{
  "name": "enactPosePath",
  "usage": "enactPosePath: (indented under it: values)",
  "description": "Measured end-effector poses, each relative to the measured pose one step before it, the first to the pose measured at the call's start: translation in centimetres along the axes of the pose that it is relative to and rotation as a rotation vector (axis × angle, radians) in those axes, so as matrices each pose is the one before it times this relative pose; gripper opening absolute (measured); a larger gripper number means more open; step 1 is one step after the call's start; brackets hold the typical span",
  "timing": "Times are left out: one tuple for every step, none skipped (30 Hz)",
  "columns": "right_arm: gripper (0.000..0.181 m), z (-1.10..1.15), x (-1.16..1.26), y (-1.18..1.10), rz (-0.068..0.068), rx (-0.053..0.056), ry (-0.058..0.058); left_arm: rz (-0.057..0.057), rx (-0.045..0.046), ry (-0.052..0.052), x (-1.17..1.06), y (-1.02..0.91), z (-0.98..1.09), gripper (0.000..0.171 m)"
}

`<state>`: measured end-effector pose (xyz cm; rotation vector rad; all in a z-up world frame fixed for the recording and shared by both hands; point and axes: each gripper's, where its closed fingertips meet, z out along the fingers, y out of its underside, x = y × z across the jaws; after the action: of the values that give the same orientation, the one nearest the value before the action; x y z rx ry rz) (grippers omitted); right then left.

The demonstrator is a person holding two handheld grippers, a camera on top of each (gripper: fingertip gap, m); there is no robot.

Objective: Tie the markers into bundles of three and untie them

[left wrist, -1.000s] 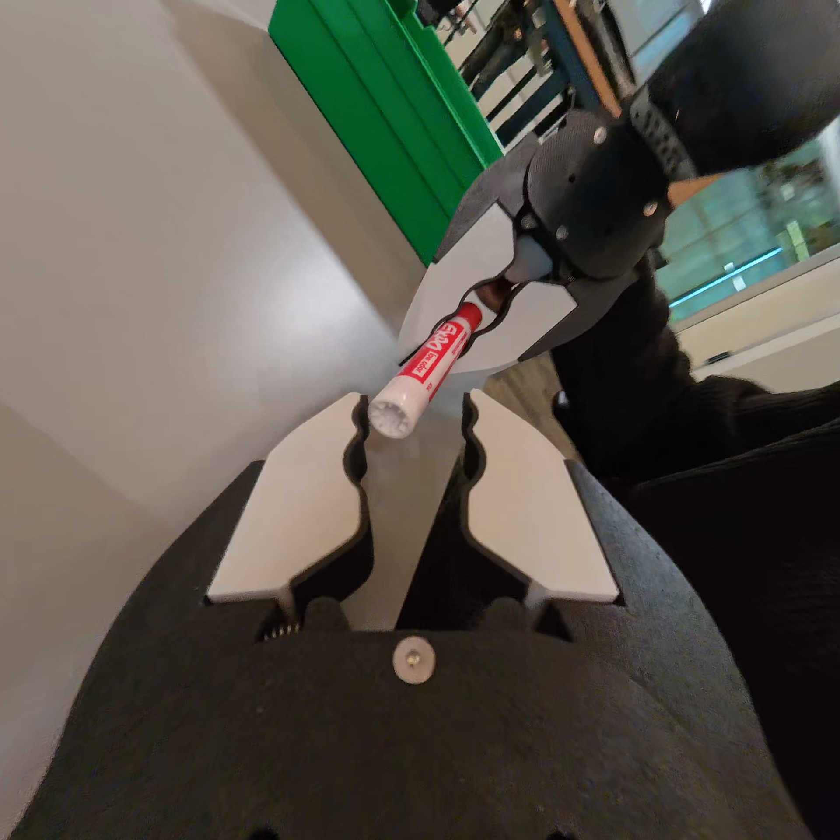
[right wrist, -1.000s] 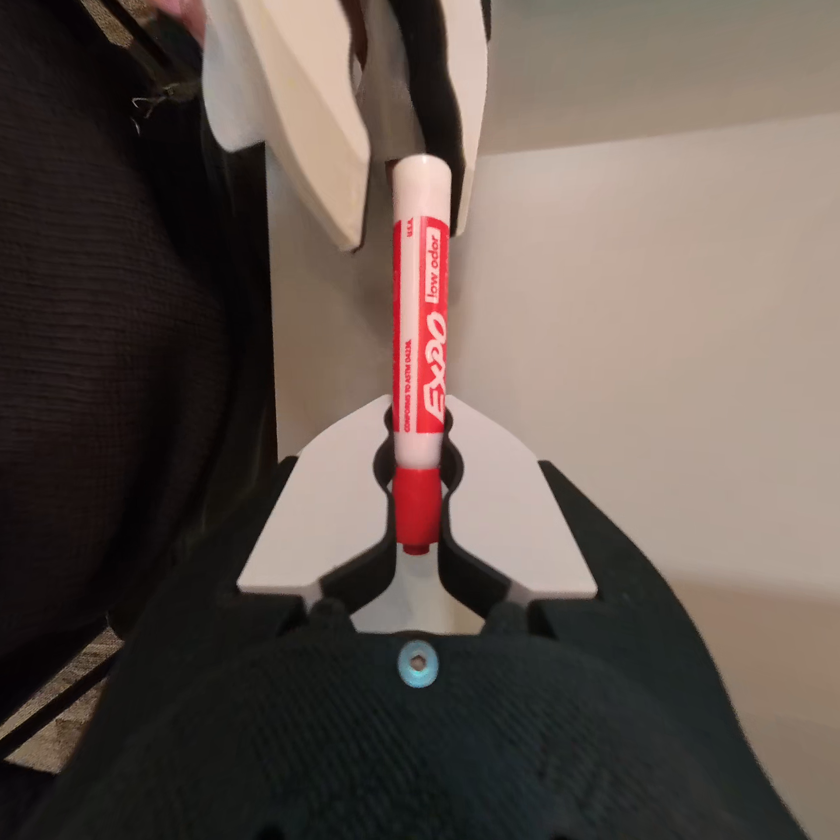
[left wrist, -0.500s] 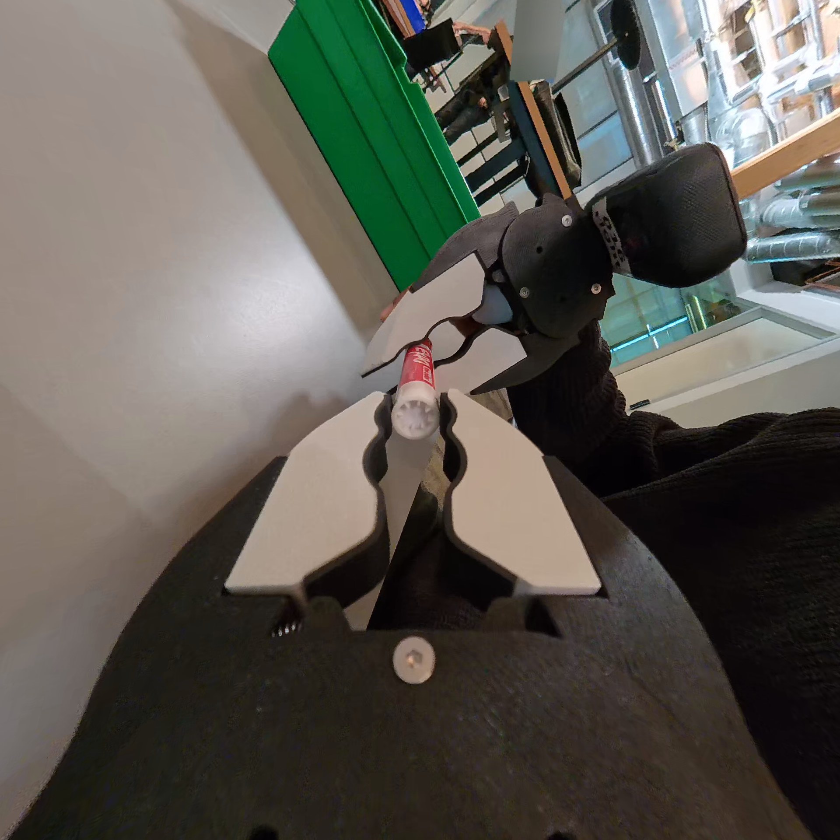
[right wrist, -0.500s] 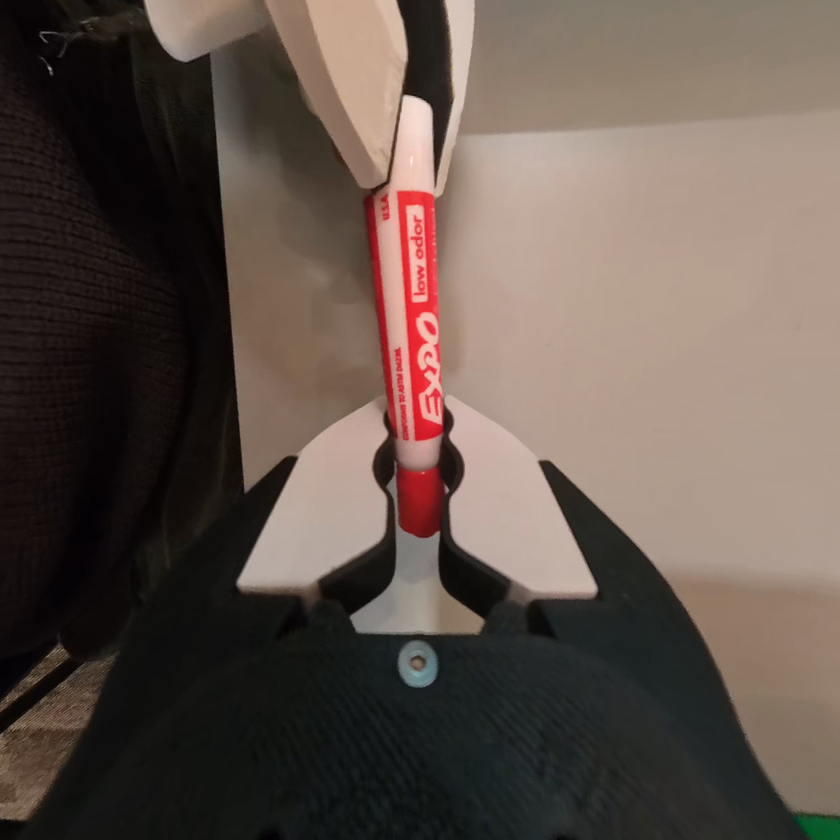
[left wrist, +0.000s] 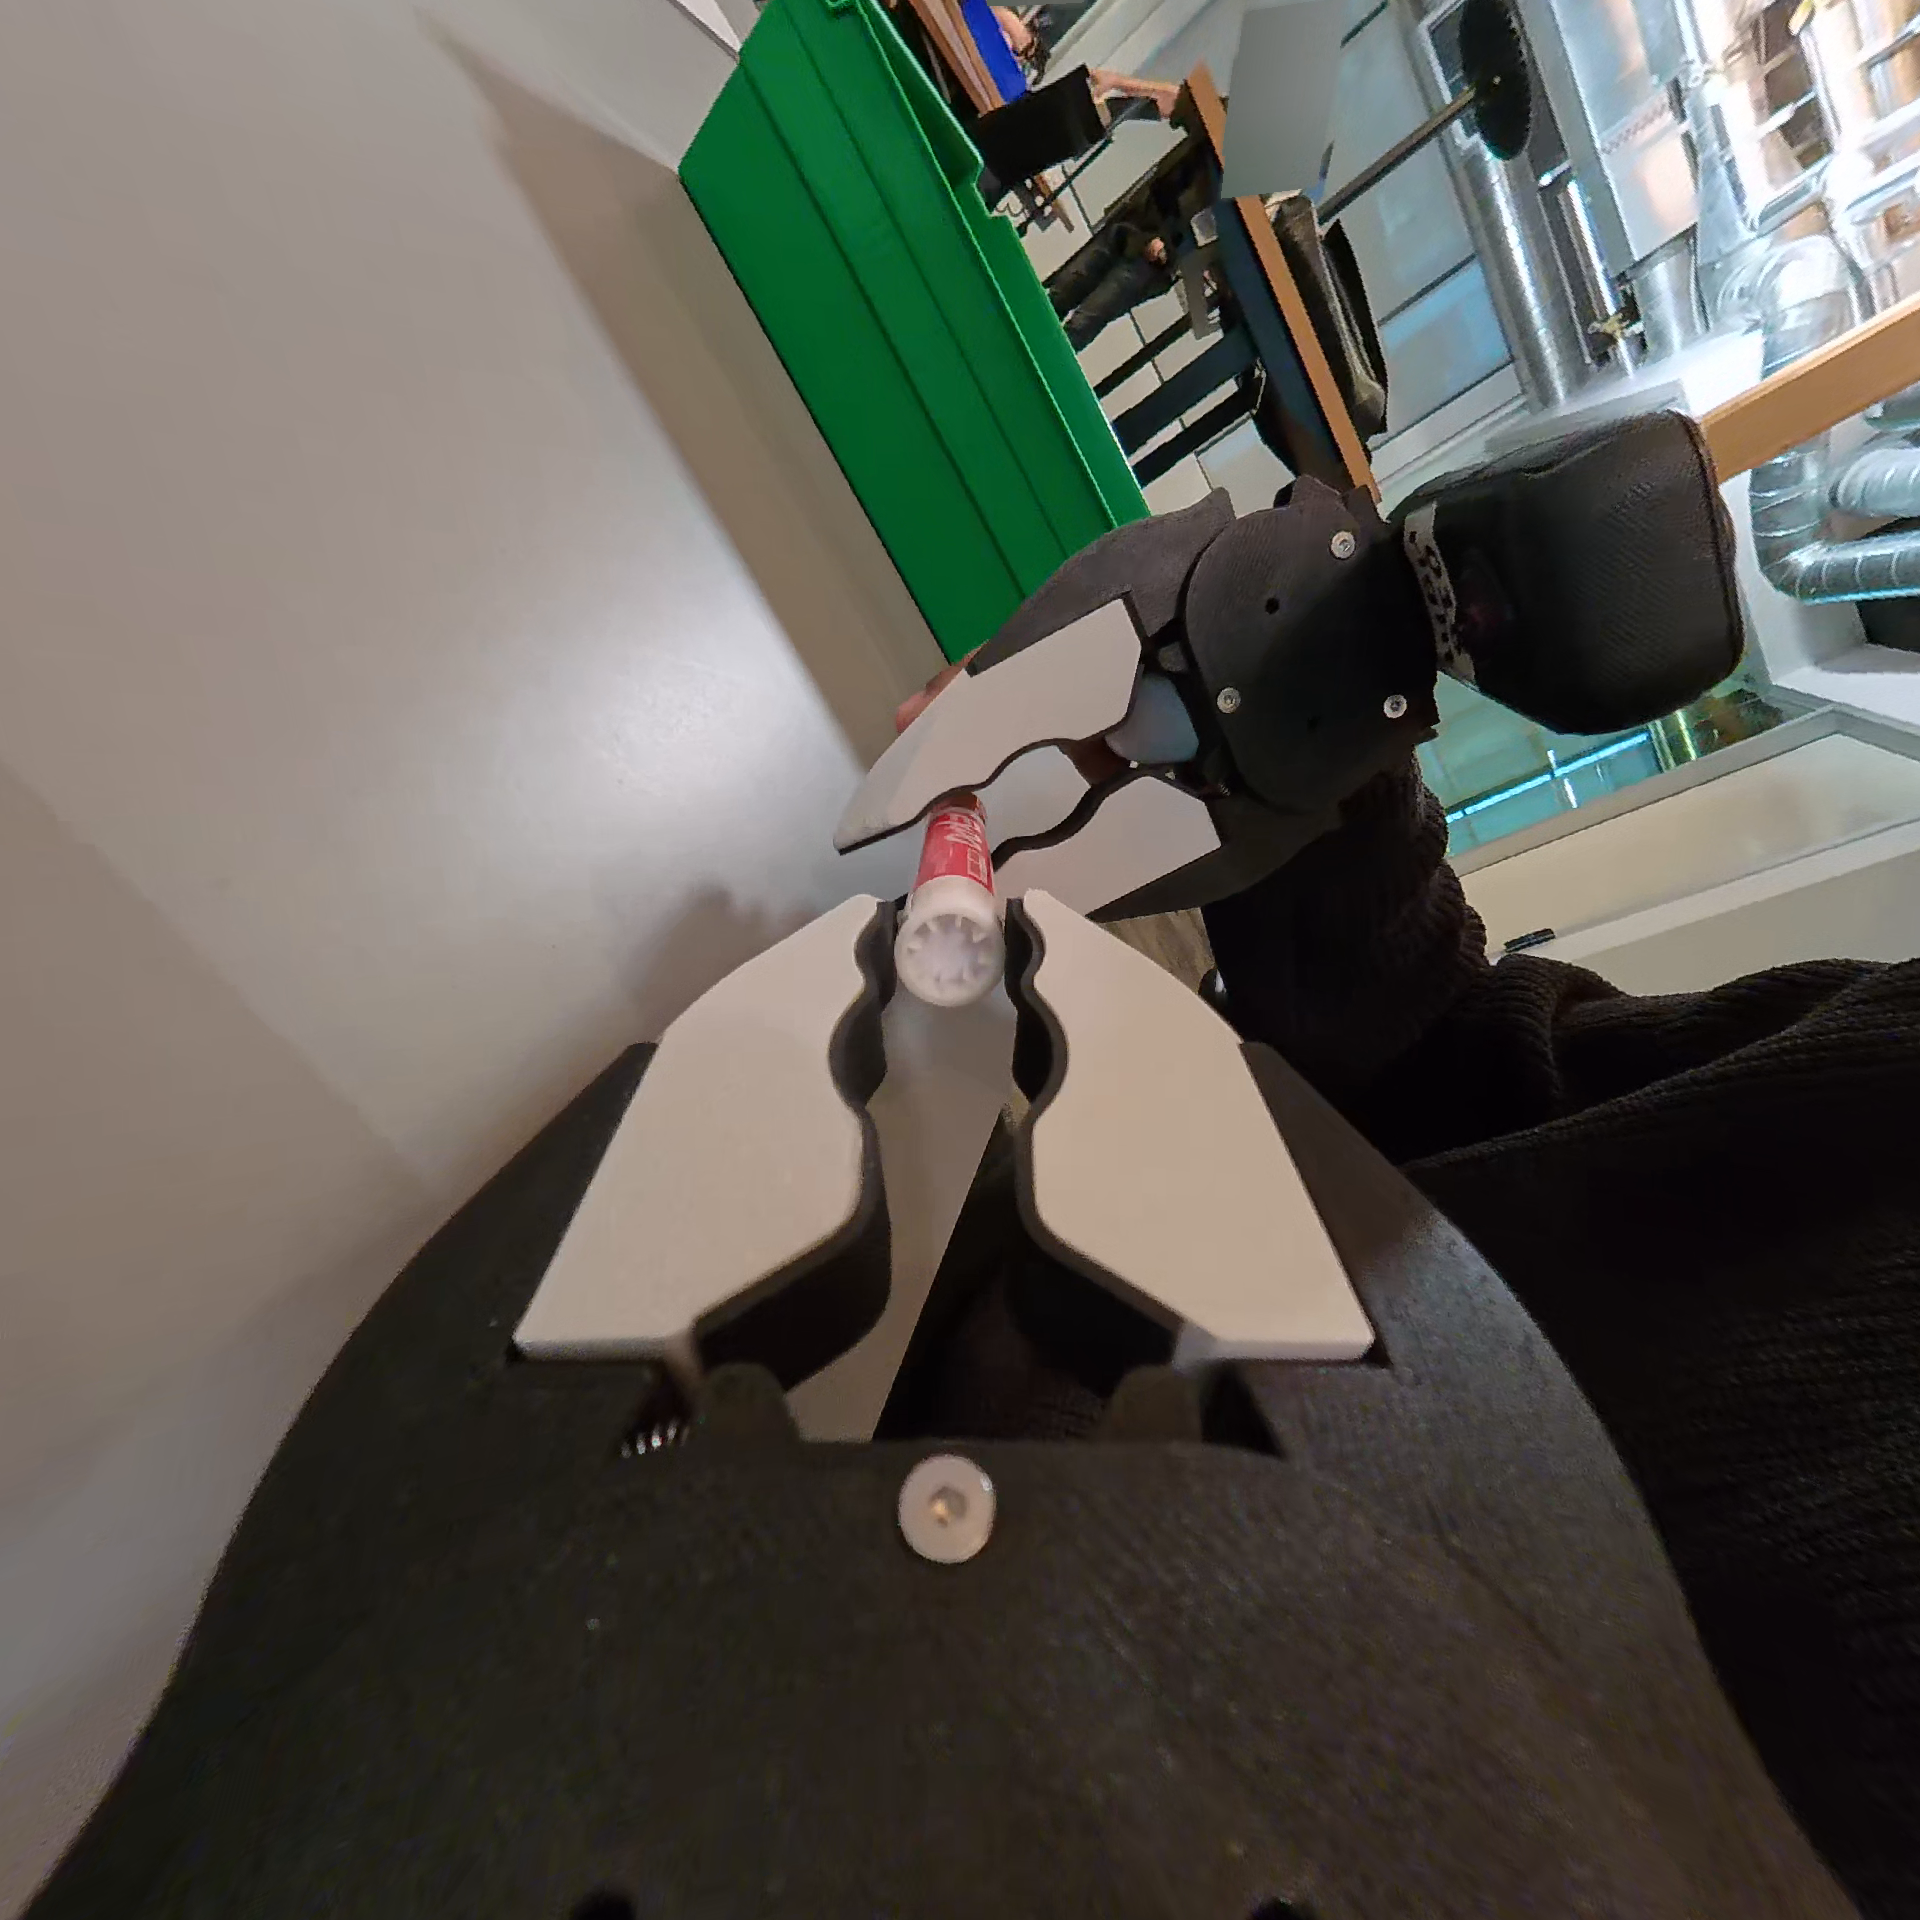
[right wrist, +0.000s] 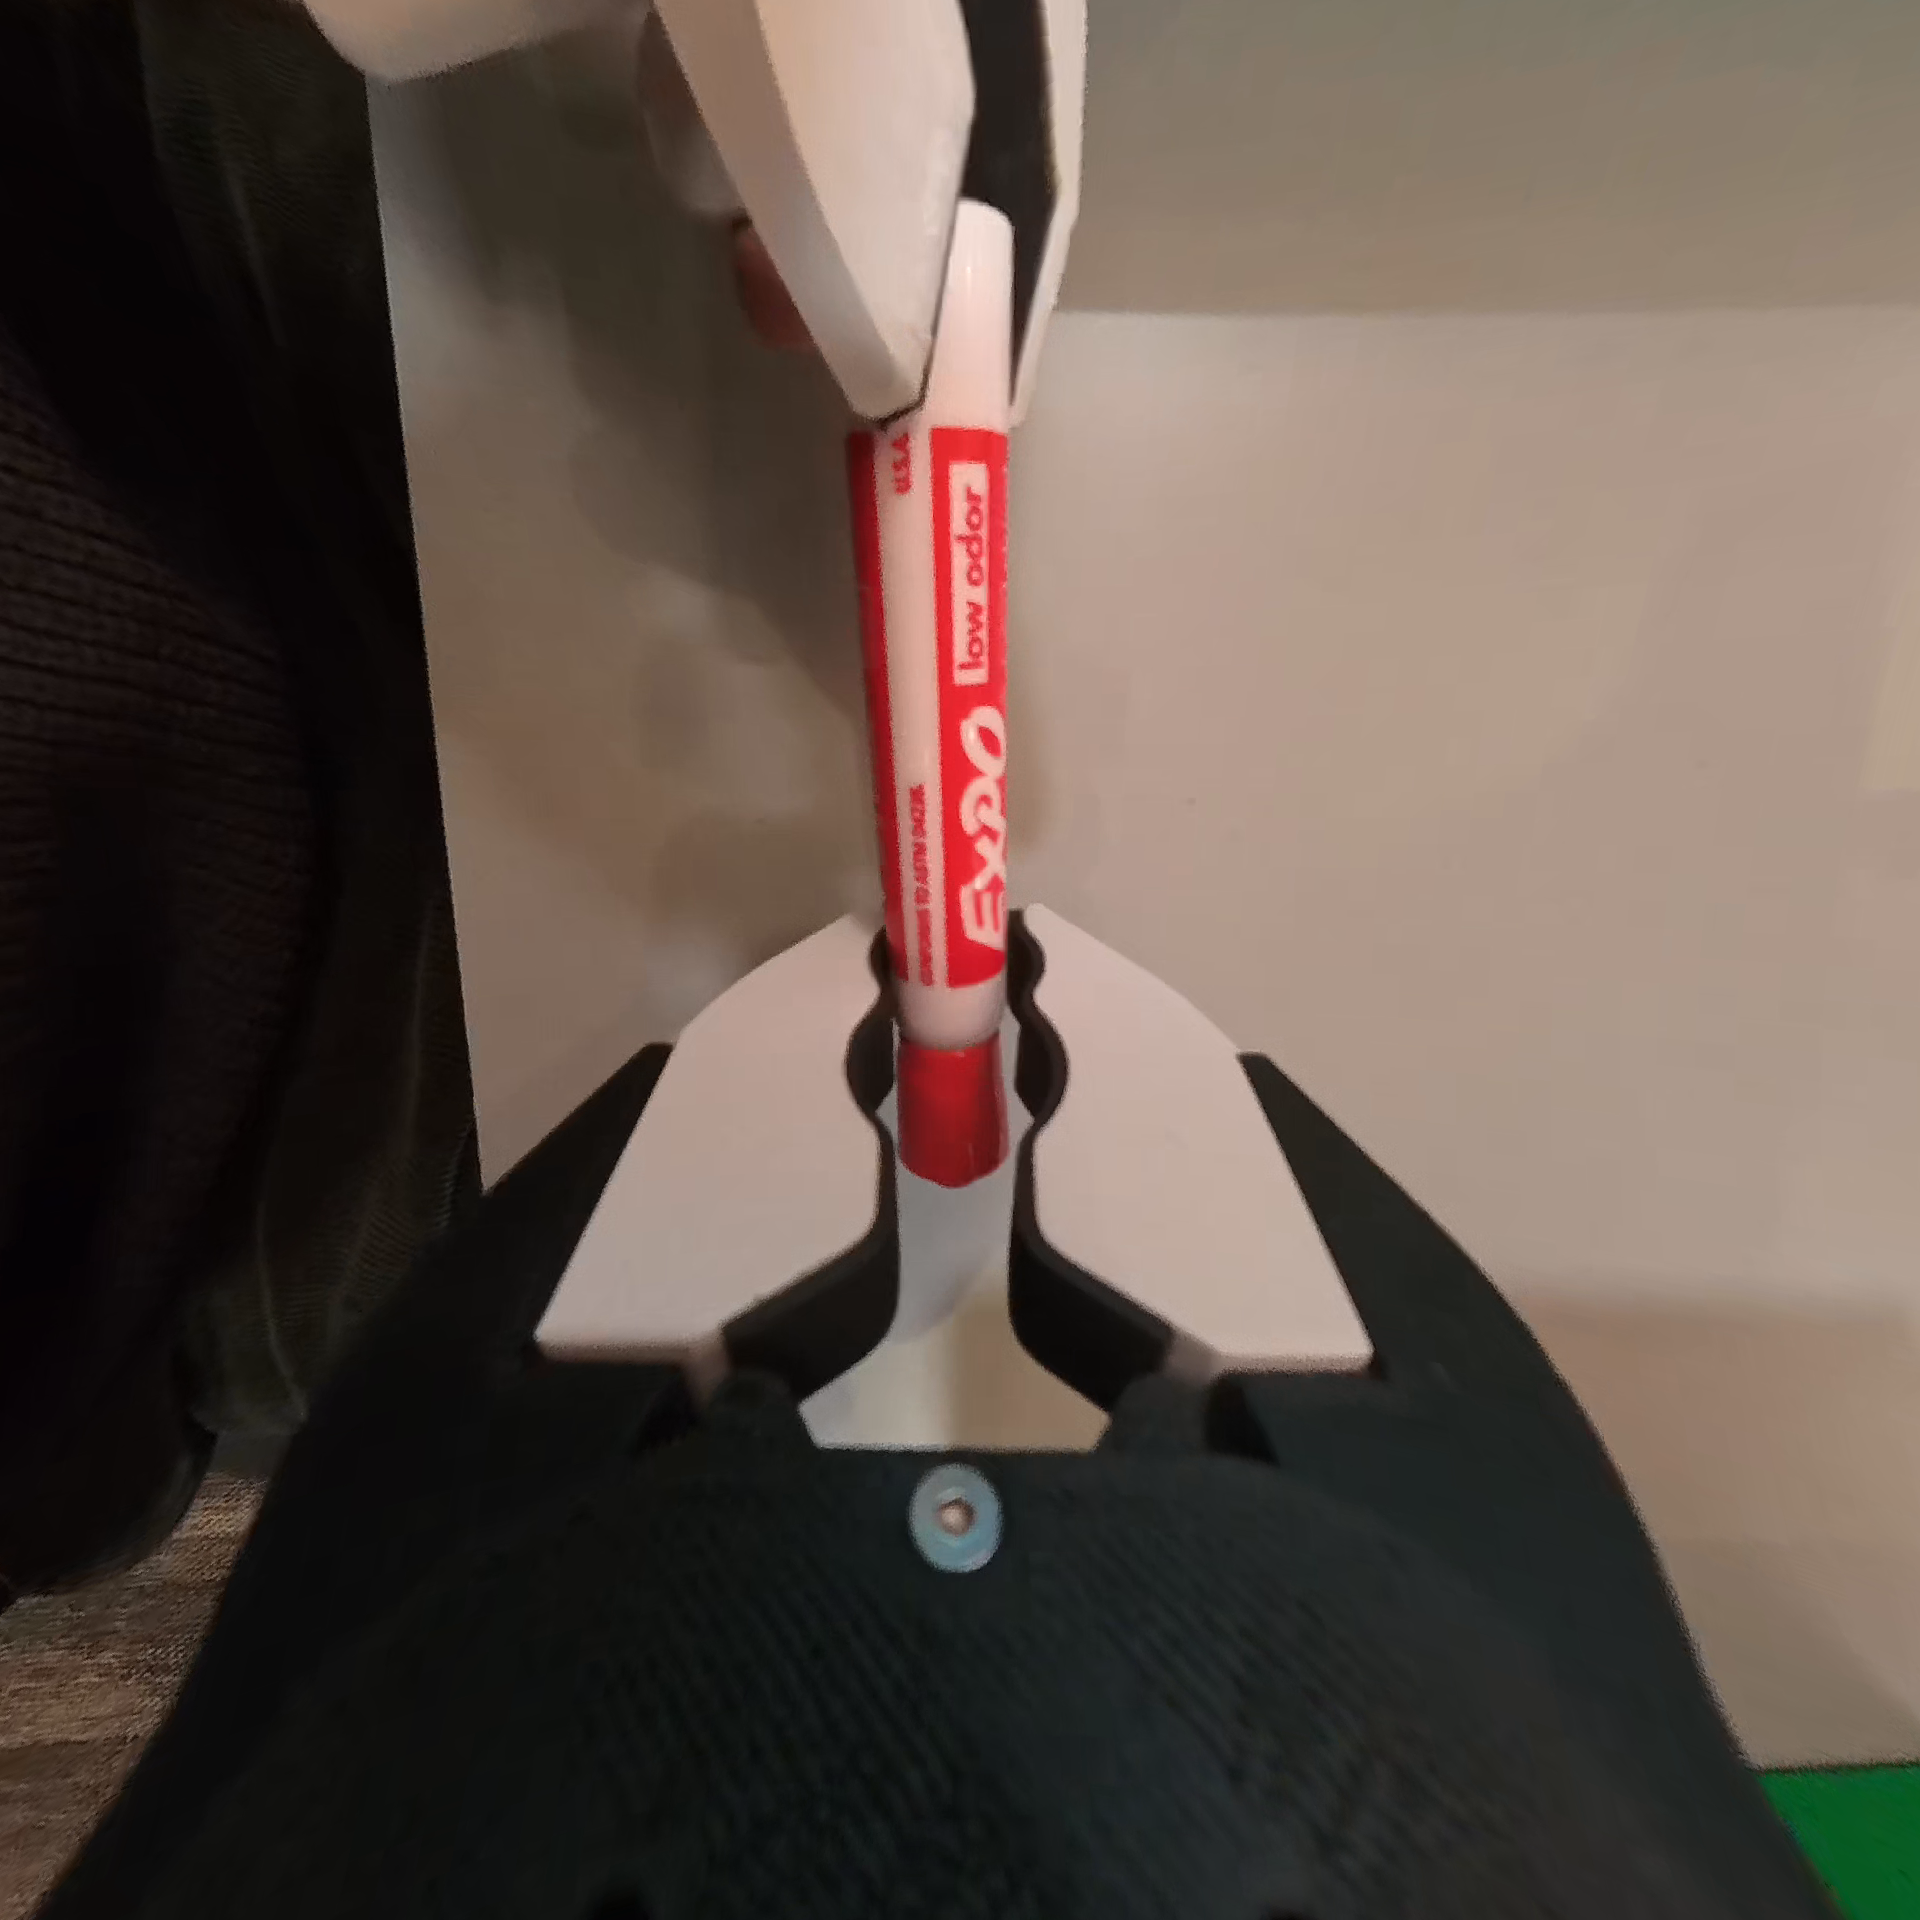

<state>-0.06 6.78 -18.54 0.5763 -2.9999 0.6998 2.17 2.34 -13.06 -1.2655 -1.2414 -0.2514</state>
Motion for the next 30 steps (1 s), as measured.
enactPosePath:
  values:
    - [0.017, 0.049, -0.047, -0.086, -0.008, 0.0003, 0.0026, 0.005, -0.00223, -0.0029, -0.007, 0.026, 0.009, 0.02]
    - [0.016, 0.043, -0.042, -0.079, -0.0085, -0.0006, 0.0033, 0.0061, 0.00337, -0.0059, -0.023, -0.039, -0.009, 0.02]
    - [0.015, 0.049, -0.022, -0.02, -0.0064, -0.0031, 0.0034, 0.0066, 0.00111, -0.0032, 0.008, -0.03, -0.017, 0.02]
    - [0.015, 0.06, -0.112, 0.007, -0.004, -0.0037, -0.0042, 0.0076, -0.00274, -0.0021, 0.026, 0.035, 0.003, 0.02]
    - [0.015, 0.042, -0.157, 0.008, -0.0012, -0.0027, -0.0089, 0.0061, 0.00014, -0.0011, 0.033, 0.017, 0.001, 0.02]
    - [0.015, 0.044, -0.203, 0.034, 0.0014, -0.0032, -0.0138, 0.0052, -0.00196, 0.0009, 0.067, 0.032, 0.026, 0.02]
    - [0.015, 0.042, -0.277, 0.08, 0.0041, -0.006, -0.0205, 0.0064, -0.00785, 0.0021, 0.068, 0.125, 0.055, 0.02]
    - [0.015, 0.071, -0.189, 0.072, 0.0067, -0.0058, -0.0153, 0.0082, -0.00346, -0.0003, 0.062, 0.065, 0.041, 0.02]
    - [0.015, 0.065, -0.083, 0.044, 0.0057, -0.0033, -0.0066, 0.01, 0.00194, -0.002, 0.077, -0.008, 0.025, 0.02]
    - [0.015, 0.075, -0.08, 0.021, 0.0032, -0.0024, -0.0056, 0.012, -0.00106, -0.0001, 0.098, 0.006, 0.018, 0.02]
    - [0.015, 0.07, -0.108, 0.025, 0.003, -0.004, -0.0068, 0.0121, -0.00217, 0.0013, 0.112, 0.015, 0.002, 0.02]
    - [0.014, 0.079, -0.06, 0.025, 0.0018, -0.0049, -0.0027, 0.0072, -0.00068, 0.0001, 0.062, 0.008, 0.013, 0.02]
    - [0.014, 0.078, -0.027, 0.025, -0.0006, -0.0048, 0.0002, 0.0018, 0.00079, 0.0014, 0.044, 0.0, 0.015, 0.02]
    - [0.014, 0.06, -0.068, 0.041, -0.0006, -0.0051, -0.0023, -0.0029, -0.00189, 0.0031, 0.028, 0.039, 0.014, 0.02]
    - [0.014, 0.046, -0.076, 0.05, 0.002, -0.005, -0.0044, -0.0047, -0.00266, 0.0026, -0.009, 0.057, 0.02, 0.02]
    - [0.014, 0.014, -0.028, 0.032, 0.0025, -0.0031, -0.003, -0.0044, 0.00069, 0.003, 0.006, 0.009, 0.012, 0.02]
    - [0.014, -0.045, -0.028, 0.006, 0.0003, 0.0002, -0.0029, -0.0021, 0.00099, 0.0037, 0.051, -0.01, 0.001, 0.02]
    - [0.014, -0.099, -0.094, 0.008, 0.0033, 0.0011, -0.0086, 0.0007, -0.00043, 0.0045, 0.075, 0.017, -0.008, 0.02]
    - [0.014, -0.125, -0.008, -0.003, 0.0029, 0.0016, -0.0035, 0.0015, 0.00305, 0.003, 0.066, -0.017, -0.009, 0.02]
    - [0.014, -0.154, 0.054, -0.028, -0.0002, 0.004, 0.0012, 0.0002, 0.0061, 0.0024, 0.046, -0.06, -0.01, 0.02]
    - [0.014, -0.182, 0.021, -0.016, 0.0011, 0.0032, -0.0004, -0.0024, 0.00433, 0.0023, 0.046, -0.045, -0.01, 0.02]
    - [0.014, -0.19, 0.078, -0.002, 0.0006, 0.0023, 0.003, -0.0028, 0.00038, -0.0005, -0.026, 0.01, 0.007, 0.02]
    - [0.014, -0.194, 0.072, -0.015, -0.0009, 0.0031, 0.0034, -0.0016, -0.00406, -0.0065, -0.127, 0.073, 0.006, 0.02]
    - [0.014, -0.177, 0.052, -0.024, 0.0018, 0.0049, 0.0012, -0.0007, -0.00367, -0.006, -0.135, 0.057, 0.007, 0.021]
    - [0.014, -0.133, 0.056, -0.049, 0.0014, 0.006, 0.0014, -0.0013, -0.00032, -0.0016, -0.049, 0.006, 0.007, 0.021]
    - [0.014, -0.071, 0.04, -0.043, -0.0003, 0.0058, 0.001, -0.0014, 0.00214, 0.0018, 0.021, -0.047, -0.019, 0.021]
    - [0.014, -0.012, -0.023, -0.039, 0.002, 0.0026, -0.0021, 0.0009, 0.00367, 0.0011, 0.029, -0.055, -0.021, 0.021]
    - [0.014, 0.03, 0.013, 0.001, -0.0006, -0.0016, 0.0012, 0.0029, -0.00177, -0.0025, -0.017, 0.018, -0.008, 0.021]
    - [0.014, 0.068, 0.008, 0.073, -0.0038, -0.0063, 0.0026, 0.003, -0.00973, -0.0039, -0.069, 0.146, 0.031, 0.021]
    - [0.014, 0.059, 0.025, 0.109, -0.0064, -0.0081, 0.0046, -0.0007, -0.01222, -0.0038, -0.103, 0.182, 0.061, 0.021]
